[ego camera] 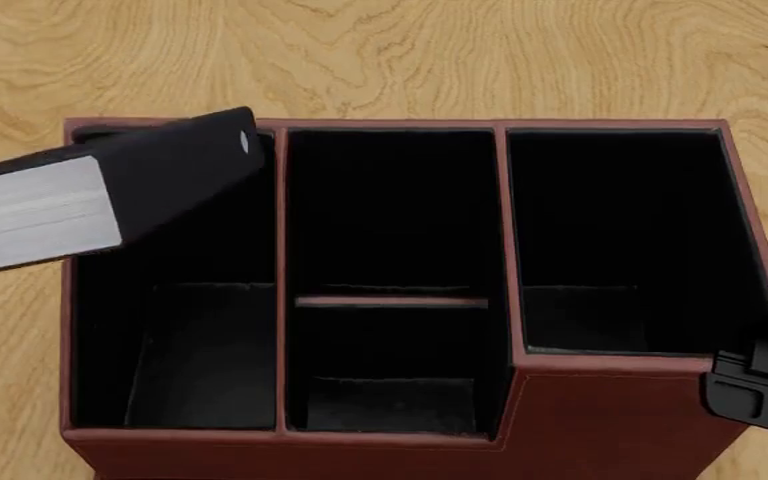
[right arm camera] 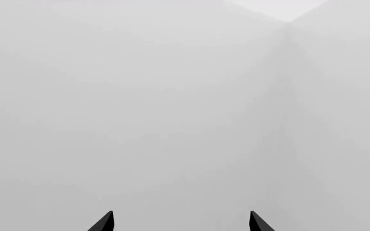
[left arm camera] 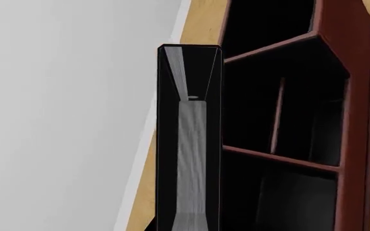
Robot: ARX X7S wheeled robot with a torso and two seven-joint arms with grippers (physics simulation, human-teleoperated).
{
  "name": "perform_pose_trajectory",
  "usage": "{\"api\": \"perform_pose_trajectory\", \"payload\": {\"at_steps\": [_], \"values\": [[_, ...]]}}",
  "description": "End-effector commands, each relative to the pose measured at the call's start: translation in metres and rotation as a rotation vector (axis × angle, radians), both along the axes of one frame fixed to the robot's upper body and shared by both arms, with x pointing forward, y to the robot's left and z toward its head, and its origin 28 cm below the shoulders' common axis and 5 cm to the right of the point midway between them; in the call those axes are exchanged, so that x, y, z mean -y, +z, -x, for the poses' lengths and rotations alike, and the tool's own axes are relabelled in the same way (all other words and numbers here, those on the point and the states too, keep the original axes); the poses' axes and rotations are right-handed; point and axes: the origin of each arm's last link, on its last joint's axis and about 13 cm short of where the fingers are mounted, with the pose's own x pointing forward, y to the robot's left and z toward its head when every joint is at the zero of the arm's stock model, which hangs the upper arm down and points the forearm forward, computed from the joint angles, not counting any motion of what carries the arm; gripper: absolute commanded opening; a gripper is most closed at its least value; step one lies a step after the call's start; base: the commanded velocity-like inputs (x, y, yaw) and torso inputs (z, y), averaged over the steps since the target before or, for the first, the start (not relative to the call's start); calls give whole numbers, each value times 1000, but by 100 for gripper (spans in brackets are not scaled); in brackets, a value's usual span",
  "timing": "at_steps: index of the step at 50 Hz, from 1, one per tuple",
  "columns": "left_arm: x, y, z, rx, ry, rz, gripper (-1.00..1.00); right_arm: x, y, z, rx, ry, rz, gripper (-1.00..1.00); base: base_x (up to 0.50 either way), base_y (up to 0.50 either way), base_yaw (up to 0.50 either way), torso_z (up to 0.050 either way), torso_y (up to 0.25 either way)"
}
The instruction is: Pick up the book and place it in the back compartment of the caddy.
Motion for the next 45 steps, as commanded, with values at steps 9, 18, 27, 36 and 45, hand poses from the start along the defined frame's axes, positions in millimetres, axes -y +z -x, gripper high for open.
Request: {"api": "perform_pose_trajectory", "payload": {"at_steps": [9, 18, 27, 36, 45], "values": [[23, 15, 12, 28, -72, 1, -100, 0, 2, 0, 15, 6, 8, 100, 0, 0, 0, 2, 1], [38, 14, 10, -34, -108, -26, -100, 0, 1, 0, 14, 4, 7, 100, 0, 0, 0, 0, 0], [52, 16, 7, -97, -146, -52, -100, 0, 0, 0, 10, 7, 7, 100, 0, 0, 0, 0, 1], [62, 12, -3, -183, -142, -75, -100, 0, 0, 1, 11, 6, 7, 100, 0, 0, 0, 0, 1], [70, 12, -11, -216, -139, -70, -100, 0, -2, 0, 7, 5, 3, 100, 0, 0, 0, 0, 1]]}}
